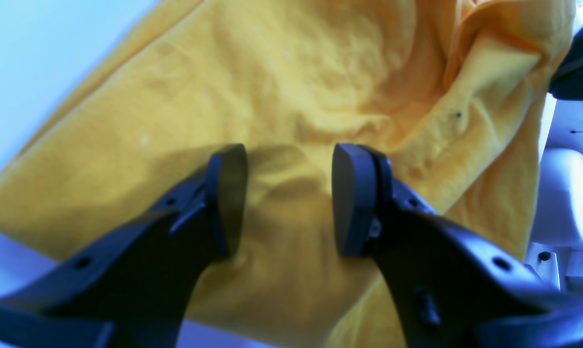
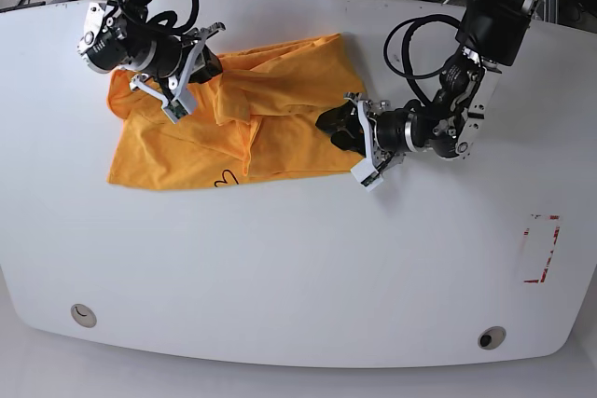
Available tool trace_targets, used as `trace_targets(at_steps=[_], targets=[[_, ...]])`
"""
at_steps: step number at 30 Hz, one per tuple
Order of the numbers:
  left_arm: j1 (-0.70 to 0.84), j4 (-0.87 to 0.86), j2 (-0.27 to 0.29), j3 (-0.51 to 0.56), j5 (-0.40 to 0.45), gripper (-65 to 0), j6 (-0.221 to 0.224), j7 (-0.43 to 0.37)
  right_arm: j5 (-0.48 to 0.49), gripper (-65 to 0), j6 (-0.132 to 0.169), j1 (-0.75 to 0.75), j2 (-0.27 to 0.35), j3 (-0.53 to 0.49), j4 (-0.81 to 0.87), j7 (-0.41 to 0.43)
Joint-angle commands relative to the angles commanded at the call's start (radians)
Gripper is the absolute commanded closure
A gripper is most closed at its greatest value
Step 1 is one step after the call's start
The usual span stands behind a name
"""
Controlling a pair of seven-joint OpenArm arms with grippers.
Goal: Layout the t-shirt on the table in an organized manner, then fold the t-shirt properly
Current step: 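Spread the shirt end with the right gripper away from the left gripper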
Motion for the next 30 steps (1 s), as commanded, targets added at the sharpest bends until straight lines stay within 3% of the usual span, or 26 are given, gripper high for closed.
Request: trace_targets(at_steps=[3, 5, 22, 26, 30], targets=[[0.000, 0.000, 0.000, 0.000, 0.000, -26.9, 0.000, 0.000, 0.000, -40.4, 0.000, 0.020, -0.023, 0.000, 0.000, 0.000], [0.000, 0.000, 0.000, 0.000, 0.000, -26.9, 0.000, 0.000, 0.000, -42.5, 0.000, 0.025, -0.034, 0.000, 0.000, 0.003], [0.000, 0.000, 0.000, 0.000, 0.000, -26.9, 0.000, 0.000, -0.008, -42.2, 0.000, 0.092, -0.118, -0.003, -0.021, 0.008], [0.000, 0.000, 0.000, 0.000, 0.000, -26.9, 0.000, 0.000, -0.005, -37.3, 0.000, 0.094, -0.123, -0.003, -0.060, 0.026], [0.000, 0.000, 0.000, 0.000, 0.000, -26.9, 0.000, 0.000, -0.002, -22.5, 0.000, 0.094, -0.123, -0.005, -0.095, 0.038]])
